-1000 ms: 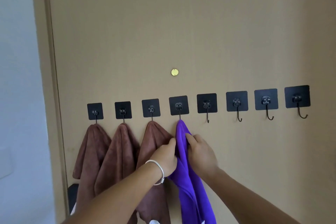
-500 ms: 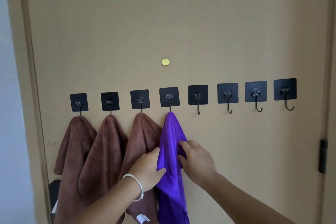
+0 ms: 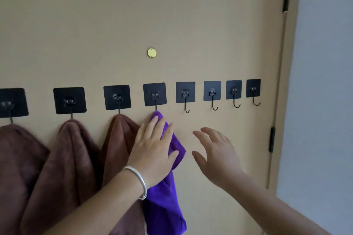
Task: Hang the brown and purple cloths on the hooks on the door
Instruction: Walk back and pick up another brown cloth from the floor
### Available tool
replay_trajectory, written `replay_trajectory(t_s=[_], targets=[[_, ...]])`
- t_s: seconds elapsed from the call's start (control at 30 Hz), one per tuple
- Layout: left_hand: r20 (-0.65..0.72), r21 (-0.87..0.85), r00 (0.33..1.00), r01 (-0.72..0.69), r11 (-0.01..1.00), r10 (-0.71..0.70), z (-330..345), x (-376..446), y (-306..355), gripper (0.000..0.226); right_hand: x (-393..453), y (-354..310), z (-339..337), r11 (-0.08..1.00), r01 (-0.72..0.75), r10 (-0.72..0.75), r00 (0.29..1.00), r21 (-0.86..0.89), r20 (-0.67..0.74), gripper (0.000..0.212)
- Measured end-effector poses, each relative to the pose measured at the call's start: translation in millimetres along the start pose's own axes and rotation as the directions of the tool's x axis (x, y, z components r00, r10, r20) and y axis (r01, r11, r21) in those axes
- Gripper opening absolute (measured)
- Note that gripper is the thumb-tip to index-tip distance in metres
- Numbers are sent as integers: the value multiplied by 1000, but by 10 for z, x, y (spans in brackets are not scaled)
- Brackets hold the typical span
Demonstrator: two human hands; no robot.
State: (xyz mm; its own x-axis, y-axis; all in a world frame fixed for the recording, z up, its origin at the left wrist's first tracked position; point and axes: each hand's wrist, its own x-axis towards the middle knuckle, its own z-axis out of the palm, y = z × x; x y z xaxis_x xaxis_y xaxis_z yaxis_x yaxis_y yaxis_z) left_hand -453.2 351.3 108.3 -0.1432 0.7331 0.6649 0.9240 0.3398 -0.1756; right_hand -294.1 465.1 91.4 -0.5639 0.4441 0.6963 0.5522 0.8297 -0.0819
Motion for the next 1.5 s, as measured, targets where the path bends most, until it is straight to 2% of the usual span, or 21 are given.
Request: replay_trajectory(t_s=[0.2,0.37,0.6,0.7,0.83,1.1,1.33,1.5], targets=[[-31,-266,991,-131,955,127,79,57,458,69,-559,85,-407,969,-200,197,980,-147,-34,54],[-74,-481,963,-262,836,259,73,-73,1151,67,-1211,220,-817,875,-429,413,903,-225,-115,55],[-206,-654,860,-476,588,467,-328,-266,2413,66,-2241,369,-1851,619,-660,611,745,-426,-267,56],[-297,-694,782,-571,439,548,-695,-441,3041,67,-2735,341,-2405,479,-741,659,657,-470,-365,57],[-433,-688,652,-685,239,622,-1274,-802,3828,68,-3414,173,-3123,285,-823,688,533,-492,-493,58],[-621,-676,449,-722,-148,643,-2604,-2026,5122,70,-4917,-516,-4427,-49,-896,650,307,-441,-695,56],[-775,-564,268,-702,-435,572,-3856,-3266,5819,68,-6051,-1380,-5413,-312,-877,542,152,-366,-826,55],[-860,-469,173,-642,-607,481,-4637,-4111,6090,69,-6689,-2068,-5914,-479,-826,438,68,-297,-896,55]])
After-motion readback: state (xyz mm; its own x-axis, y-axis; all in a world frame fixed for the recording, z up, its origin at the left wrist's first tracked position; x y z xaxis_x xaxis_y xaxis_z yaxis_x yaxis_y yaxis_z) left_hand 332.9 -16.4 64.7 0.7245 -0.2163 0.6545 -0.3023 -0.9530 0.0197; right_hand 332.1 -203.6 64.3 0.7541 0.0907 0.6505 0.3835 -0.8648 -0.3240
